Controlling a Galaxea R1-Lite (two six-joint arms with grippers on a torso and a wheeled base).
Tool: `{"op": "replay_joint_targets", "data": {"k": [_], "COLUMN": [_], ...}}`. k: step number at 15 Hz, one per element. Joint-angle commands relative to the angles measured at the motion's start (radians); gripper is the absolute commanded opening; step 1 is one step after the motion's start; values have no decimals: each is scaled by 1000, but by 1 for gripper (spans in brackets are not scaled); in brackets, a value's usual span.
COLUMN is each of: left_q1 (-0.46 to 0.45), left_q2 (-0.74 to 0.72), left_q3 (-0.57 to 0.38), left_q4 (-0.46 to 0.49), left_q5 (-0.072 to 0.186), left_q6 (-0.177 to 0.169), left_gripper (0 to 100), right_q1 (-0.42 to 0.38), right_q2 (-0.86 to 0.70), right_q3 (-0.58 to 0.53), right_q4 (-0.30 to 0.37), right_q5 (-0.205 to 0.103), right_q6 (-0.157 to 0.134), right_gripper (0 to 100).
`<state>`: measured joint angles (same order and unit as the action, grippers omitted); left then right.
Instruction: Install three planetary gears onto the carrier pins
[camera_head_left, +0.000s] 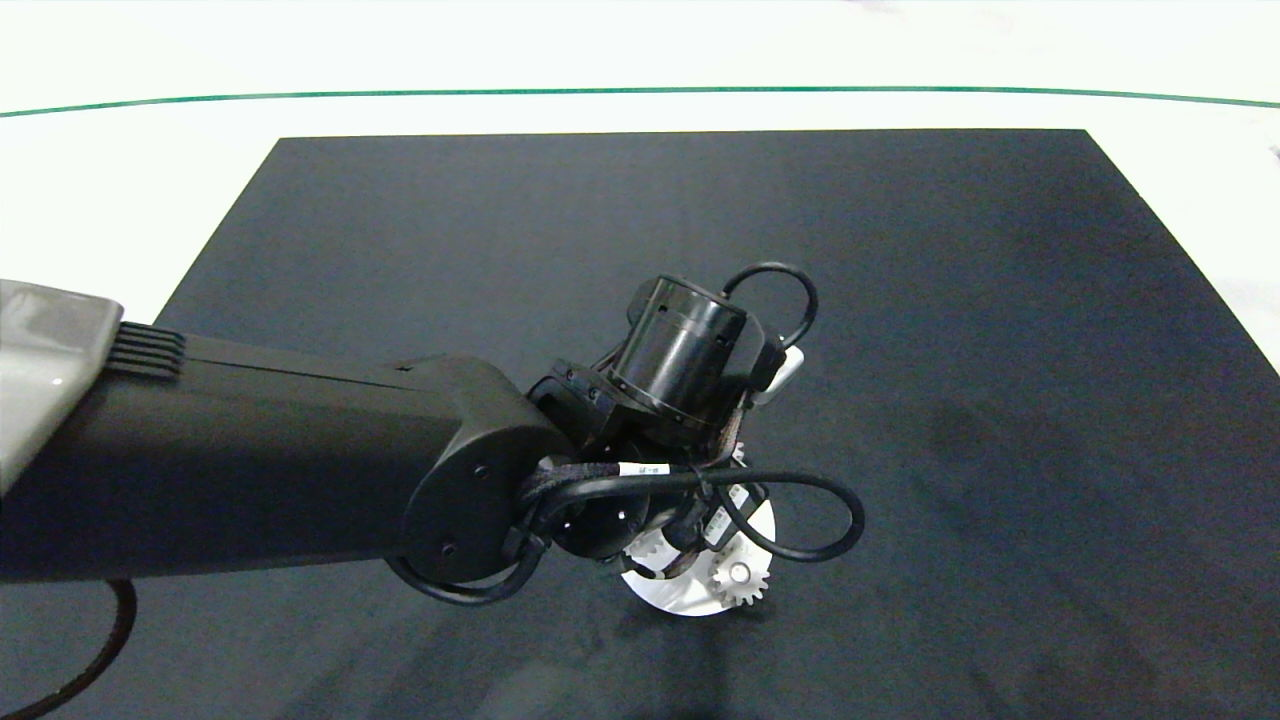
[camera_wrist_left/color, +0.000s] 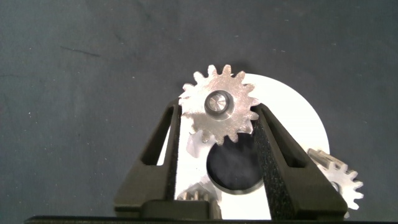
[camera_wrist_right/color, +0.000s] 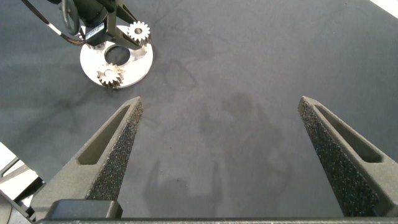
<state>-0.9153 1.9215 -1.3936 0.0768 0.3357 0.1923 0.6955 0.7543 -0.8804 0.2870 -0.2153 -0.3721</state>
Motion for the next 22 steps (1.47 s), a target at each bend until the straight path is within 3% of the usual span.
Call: {"op": "replay_joint_targets", "data": {"k": [1,5,8,10,12,14,16,17,18,19,22], "left_q1": [0,15,112,220,345,466,647,742,803,819,825], "left_q2": [-19,-119,-338,-504,-653,-811,-964,-1043,-1131,-1214,-1480], "left_q3": [12,47,168,271,355,432,486,496,545,610,825], "left_q4": [3,4,3,-2,-3,-5,-6,-2,0,-2,-2], "left_q5": [2,2,2,2,2,0,2,-15,-40,-55,-47], "left_q6": [1,-1,-1,4,4,1,9,4,-7,-13,6], "left_gripper": [100,100,100,100,100,100,100,100,100,100,100], "right_q1": [1,-1,-2,-4,-4,-8,-87,-183,-311,-389,-557], "right_q2": [-1,-4,0,-4,-7,-39,-125,-167,-234,-297,-497], "right_q3": [0,-2,3,9,51,123,205,244,299,350,472], "right_q4": [1,1,3,3,3,3,3,0,-22,-48,-115], "right_q5": [-1,-1,-4,-30,-114,-245,-388,-418,-421,-421,-424], "right_q6": [-2,-2,-11,-21,-21,-13,-16,-16,-16,-18,-16], "right_gripper": [100,100,100,100,100,100,100,100,100,100,100]}}
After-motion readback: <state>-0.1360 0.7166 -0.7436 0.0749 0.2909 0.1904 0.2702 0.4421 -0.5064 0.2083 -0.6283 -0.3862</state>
